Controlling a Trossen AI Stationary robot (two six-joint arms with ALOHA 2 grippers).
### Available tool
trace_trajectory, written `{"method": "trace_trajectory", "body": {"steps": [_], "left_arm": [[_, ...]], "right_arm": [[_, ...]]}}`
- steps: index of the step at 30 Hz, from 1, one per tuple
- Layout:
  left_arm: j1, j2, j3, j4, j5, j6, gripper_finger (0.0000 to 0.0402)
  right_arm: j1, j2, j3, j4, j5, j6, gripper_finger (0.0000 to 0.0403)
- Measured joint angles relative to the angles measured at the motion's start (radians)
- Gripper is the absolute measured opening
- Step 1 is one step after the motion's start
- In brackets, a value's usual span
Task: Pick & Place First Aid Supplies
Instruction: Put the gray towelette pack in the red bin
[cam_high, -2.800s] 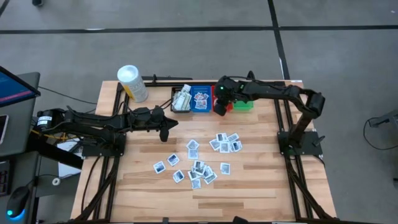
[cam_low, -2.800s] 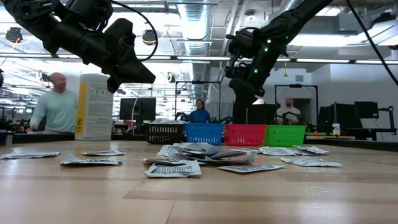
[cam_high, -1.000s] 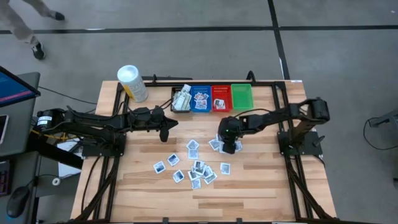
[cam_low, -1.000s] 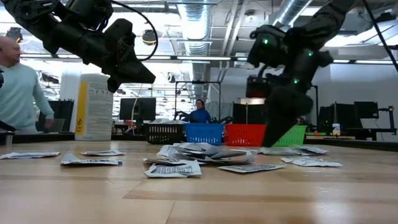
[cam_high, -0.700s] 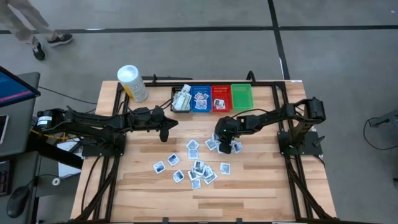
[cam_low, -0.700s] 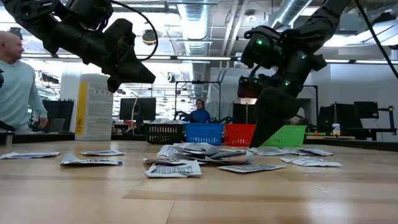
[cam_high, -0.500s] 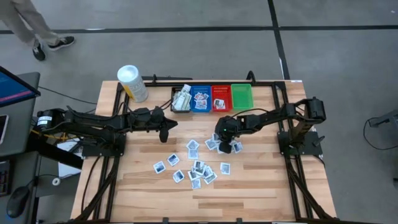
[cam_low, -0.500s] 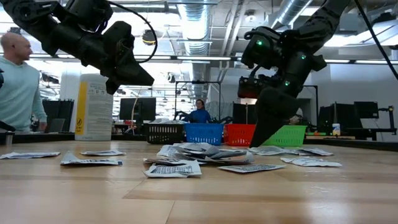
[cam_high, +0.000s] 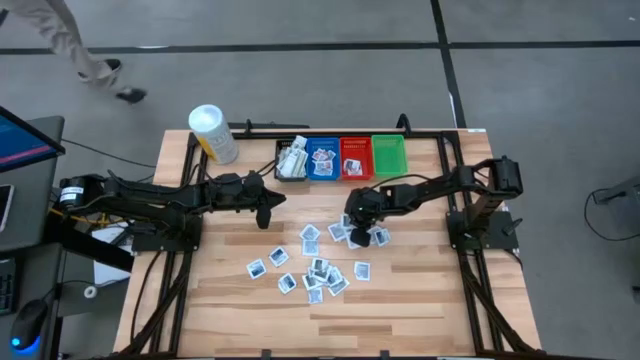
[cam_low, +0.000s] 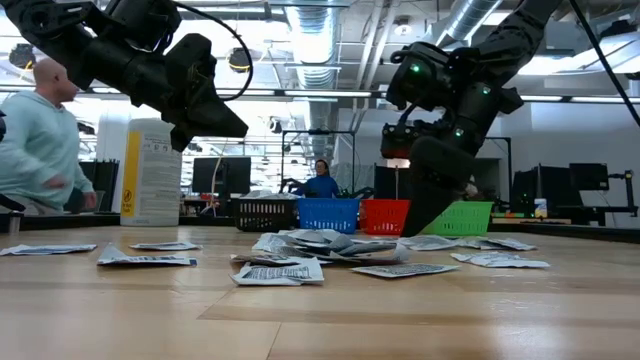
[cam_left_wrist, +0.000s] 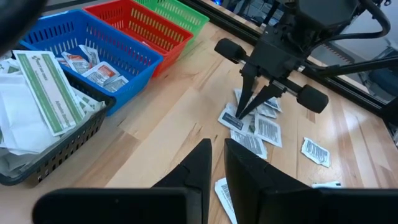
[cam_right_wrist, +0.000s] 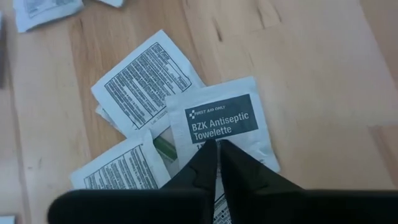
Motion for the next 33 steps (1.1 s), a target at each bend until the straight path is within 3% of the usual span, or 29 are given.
{"method": "trace_trajectory", "body": {"steps": [13,23,33], "left_arm": [[0.000,0.000,0.000,0.001,0.000,0.000,0.0043],[0.000,0.000,0.000,0.008,0.000,0.002,0.0043],[0.000,0.000,0.000,0.008,0.000,0.003,0.0043]], "right_arm": [[0.041,-0.035,0.084,-0.038,0.006,-0.063,0.0111],[0.021,-0.028,0.066,-0.036,0.134,-0.110,0.0194],[0.019,-0.032,0.018,-0.020,0.137,-0.107,0.0220]]}}
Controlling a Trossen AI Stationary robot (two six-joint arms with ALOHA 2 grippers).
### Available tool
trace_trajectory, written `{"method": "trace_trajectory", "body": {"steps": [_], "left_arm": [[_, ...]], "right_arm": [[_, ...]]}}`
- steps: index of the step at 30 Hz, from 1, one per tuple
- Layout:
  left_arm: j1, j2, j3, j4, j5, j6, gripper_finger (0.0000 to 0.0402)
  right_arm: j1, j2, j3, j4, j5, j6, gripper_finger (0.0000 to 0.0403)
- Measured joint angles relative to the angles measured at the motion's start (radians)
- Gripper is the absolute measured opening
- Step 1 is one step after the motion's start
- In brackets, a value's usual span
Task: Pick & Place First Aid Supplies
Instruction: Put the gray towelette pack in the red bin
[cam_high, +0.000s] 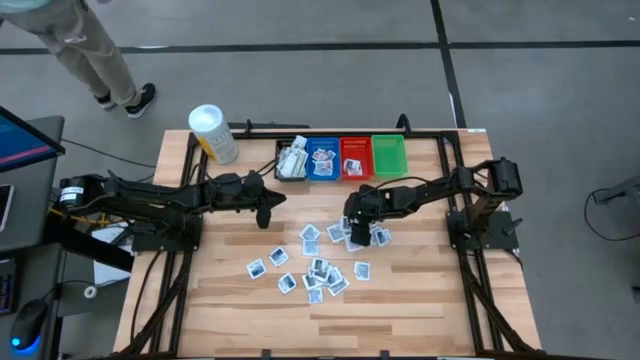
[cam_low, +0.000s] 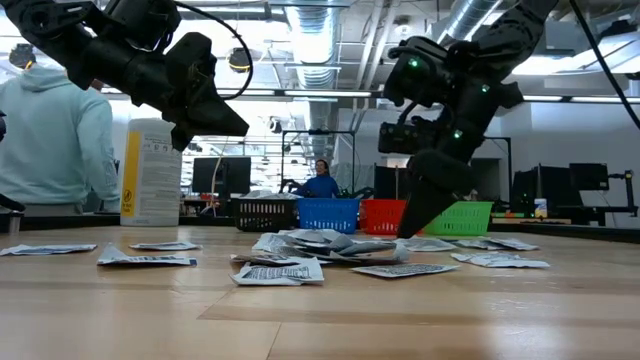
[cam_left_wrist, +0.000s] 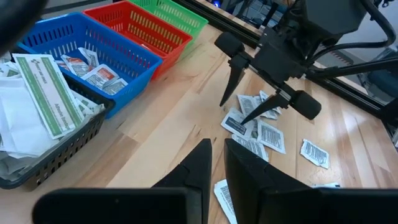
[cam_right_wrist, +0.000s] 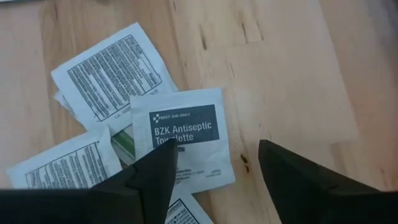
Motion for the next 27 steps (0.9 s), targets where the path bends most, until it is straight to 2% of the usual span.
{"method": "trace_trajectory", "body": {"steps": [5,9,22,27], "left_arm": [[0.000,0.000,0.000,0.000,-0.005,0.004,0.0043],[0.000,0.000,0.000,0.000,-0.007,0.004,0.0043],[0.000,0.000,0.000,0.002,-0.007,-0.003,0.0043],[0.000,0.000,0.000,0.007,-0.007,-0.003,0.0043]], "right_arm": [[0.000,-0.002,-0.013,0.001,-0.001,0.045,0.0209],[0.000,-0.003,-0.018,0.000,-0.008,0.047,0.0184],[-0.001,-0.002,-0.020,-0.010,-0.045,0.064,0.0013],[-0.001,-0.001,-0.021,-0.010,-0.050,0.070,0.0010]]}}
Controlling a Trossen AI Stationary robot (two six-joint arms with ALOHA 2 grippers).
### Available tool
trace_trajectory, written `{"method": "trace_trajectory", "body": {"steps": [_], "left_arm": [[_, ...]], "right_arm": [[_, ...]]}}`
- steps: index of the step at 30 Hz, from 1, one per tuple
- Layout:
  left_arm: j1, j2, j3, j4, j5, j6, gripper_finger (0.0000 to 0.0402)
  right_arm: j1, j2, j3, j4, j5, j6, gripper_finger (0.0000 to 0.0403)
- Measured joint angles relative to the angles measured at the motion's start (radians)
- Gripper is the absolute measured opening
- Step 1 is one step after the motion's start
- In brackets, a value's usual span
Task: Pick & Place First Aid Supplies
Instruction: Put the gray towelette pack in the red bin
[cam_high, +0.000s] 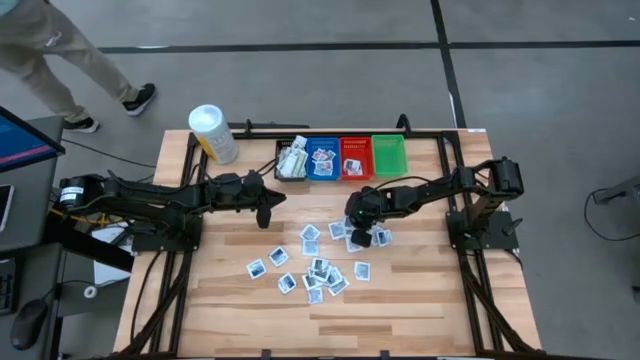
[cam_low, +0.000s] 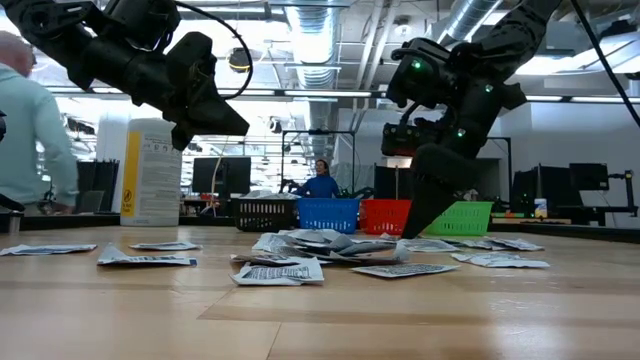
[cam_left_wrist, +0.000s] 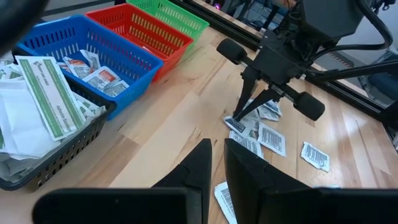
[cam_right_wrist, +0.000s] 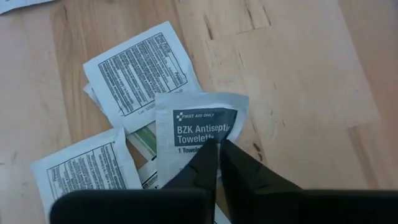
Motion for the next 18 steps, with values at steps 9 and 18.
{"method": "trace_trajectory", "body": {"steps": [9,18], "left_arm": [[0.000,0.000,0.000,0.001,0.000,-0.004,0.0043],[0.000,0.000,0.000,0.001,0.000,-0.001,0.0043]], "right_arm": [[0.002,-0.010,0.037,-0.049,-0.003,0.001,0.0002],[-0.004,-0.087,0.165,-0.178,0.049,-0.109,0.0001]]}}
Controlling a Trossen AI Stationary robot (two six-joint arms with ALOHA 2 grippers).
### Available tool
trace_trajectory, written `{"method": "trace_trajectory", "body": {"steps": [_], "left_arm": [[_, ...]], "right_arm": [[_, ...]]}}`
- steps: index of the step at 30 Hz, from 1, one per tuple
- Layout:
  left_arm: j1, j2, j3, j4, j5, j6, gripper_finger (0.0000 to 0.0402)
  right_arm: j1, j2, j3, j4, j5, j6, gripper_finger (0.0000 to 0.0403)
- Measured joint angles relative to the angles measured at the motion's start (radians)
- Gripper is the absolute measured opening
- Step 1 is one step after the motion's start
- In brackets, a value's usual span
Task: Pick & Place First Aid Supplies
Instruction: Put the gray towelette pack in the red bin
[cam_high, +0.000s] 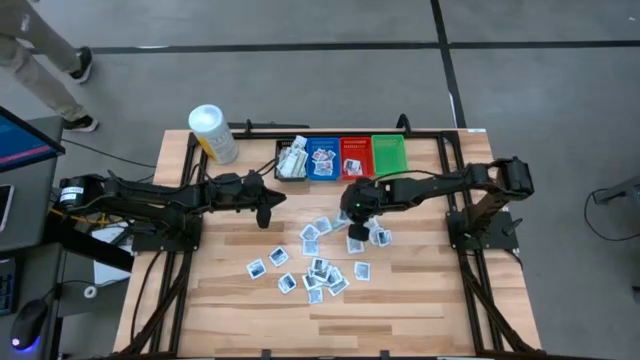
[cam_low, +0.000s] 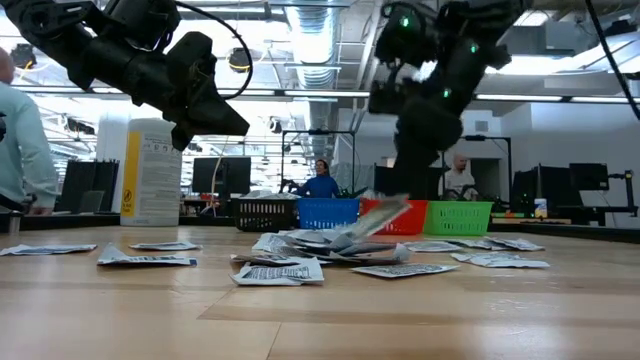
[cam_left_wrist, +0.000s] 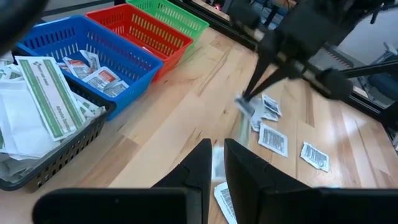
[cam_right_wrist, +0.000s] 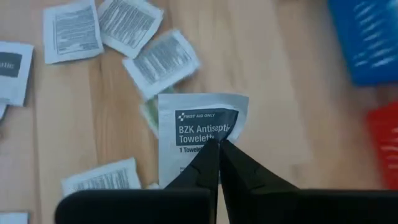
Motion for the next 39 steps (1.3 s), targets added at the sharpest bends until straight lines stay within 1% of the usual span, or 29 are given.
{"method": "trace_trajectory", "body": {"steps": [4,9,13,16,17,18,21,22,23,24,29,30,31,32,36,37,38,39], "left_arm": [[0.000,0.000,-0.001,0.000,0.000,0.000,0.0043],[0.000,0.000,-0.005,0.002,0.000,-0.002,0.0043],[0.000,0.000,-0.005,0.002,0.000,-0.002,0.0043],[0.000,0.000,-0.005,0.001,0.000,-0.003,0.0043],[0.000,0.000,-0.005,0.001,0.000,-0.002,0.0043],[0.000,0.000,-0.005,0.001,0.000,-0.002,0.0043],[0.000,0.000,-0.005,0.001,0.000,0.000,0.0043],[0.000,0.000,-0.005,0.001,0.000,0.000,0.0043],[0.000,0.000,-0.005,0.001,0.000,0.000,0.0043],[0.000,0.000,-0.005,0.001,0.000,0.000,0.0043],[0.000,0.000,-0.005,0.002,0.000,0.000,0.0043],[0.000,0.000,-0.005,0.002,0.000,-0.002,0.0043],[0.000,0.000,-0.005,0.002,0.000,-0.002,0.0043],[0.000,0.000,-0.005,0.002,0.000,-0.002,0.0043],[0.000,0.000,-0.005,0.004,0.000,-0.002,0.0043],[0.000,0.000,-0.005,0.007,0.000,-0.002,0.0043],[0.000,0.000,-0.005,0.008,0.000,-0.002,0.0043],[0.000,0.000,-0.005,0.008,0.000,-0.003,0.0043]], "right_arm": [[-0.025,-0.042,0.045,-0.009,0.015,-0.034,0.0001],[-0.068,-0.079,0.067,-0.014,0.027,-0.050,0.0000],[-0.097,-0.099,0.068,-0.010,-0.029,-0.050,0.0000],[-0.107,-0.109,0.067,-0.023,-0.101,-0.050,0.0000],[-0.110,-0.110,0.068,-0.016,-0.144,-0.050,0.0000],[-0.115,-0.110,0.069,-0.015,-0.198,-0.050,0.0000],[-0.130,-0.109,0.068,-0.020,-0.403,-0.050,0.0000],[-0.135,-0.109,0.068,-0.019,-0.455,-0.050,0.0000],[-0.136,-0.109,0.068,-0.020,-0.471,-0.050,0.0000],[-0.135,-0.109,0.068,-0.025,-0.459,-0.049,0.0000],[-0.123,-0.108,0.068,-0.140,-0.287,-0.043,0.0000],[-0.119,-0.104,0.068,-0.163,-0.272,-0.047,0.0000],[-0.116,-0.098,0.068,-0.169,-0.278,-0.053,0.0000],[-0.113,-0.094,0.068,-0.166,-0.312,-0.065,0.0000],[-0.112,-0.096,0.069,-0.073,-0.561,-0.077,0.0000],[-0.113,-0.096,0.069,-0.072,-0.585,-0.071,0.0000],[-0.113,-0.095,0.069,-0.081,-0.573,-0.068,0.0000],[-0.112,-0.091,0.069,-0.098,-0.529,-0.066,0.0000]]}}
